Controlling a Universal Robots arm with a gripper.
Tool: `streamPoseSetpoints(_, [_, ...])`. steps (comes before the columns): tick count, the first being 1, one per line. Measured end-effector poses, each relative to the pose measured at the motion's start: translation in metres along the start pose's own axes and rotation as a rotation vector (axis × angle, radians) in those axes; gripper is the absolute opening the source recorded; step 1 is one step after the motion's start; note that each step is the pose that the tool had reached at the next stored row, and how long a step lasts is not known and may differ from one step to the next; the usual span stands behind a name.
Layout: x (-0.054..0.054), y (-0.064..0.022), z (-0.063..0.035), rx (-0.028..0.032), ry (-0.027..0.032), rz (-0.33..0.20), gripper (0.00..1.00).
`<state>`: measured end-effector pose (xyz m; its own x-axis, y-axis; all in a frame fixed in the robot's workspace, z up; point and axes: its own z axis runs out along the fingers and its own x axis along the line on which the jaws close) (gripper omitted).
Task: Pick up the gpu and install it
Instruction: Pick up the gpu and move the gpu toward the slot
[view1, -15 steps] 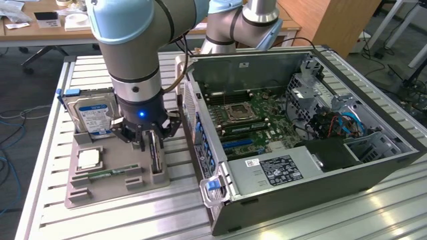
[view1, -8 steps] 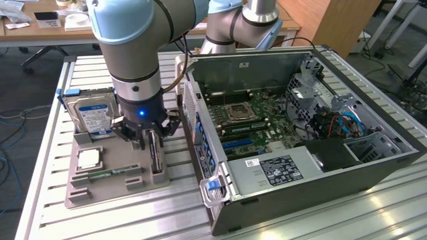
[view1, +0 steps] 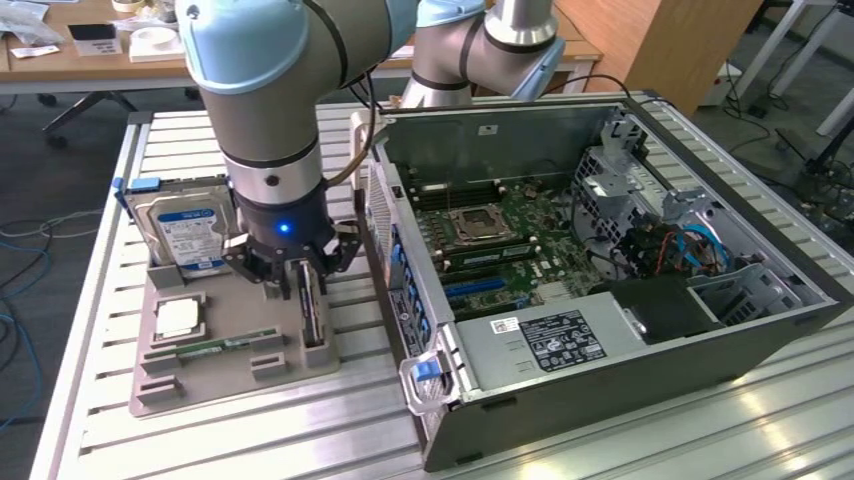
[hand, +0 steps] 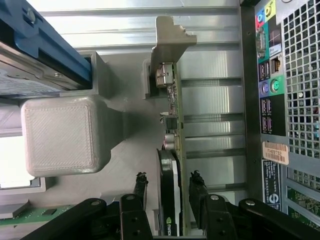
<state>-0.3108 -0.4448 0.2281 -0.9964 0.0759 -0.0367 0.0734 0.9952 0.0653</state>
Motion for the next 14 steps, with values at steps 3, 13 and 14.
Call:
streamPoseSetpoints(3, [-0.0004, 0.0005, 0.0001, -0.0003, 0.0, 0.0, 0.47])
streamPoseSetpoints(13, [-0.0004, 0.0006, 0.0002, -0.0005, 0.0001, 0.0, 0.47])
streamPoseSetpoints(14, [-0.0004, 0.0006, 0.0002, -0.0004, 0.0, 0.0, 0.46])
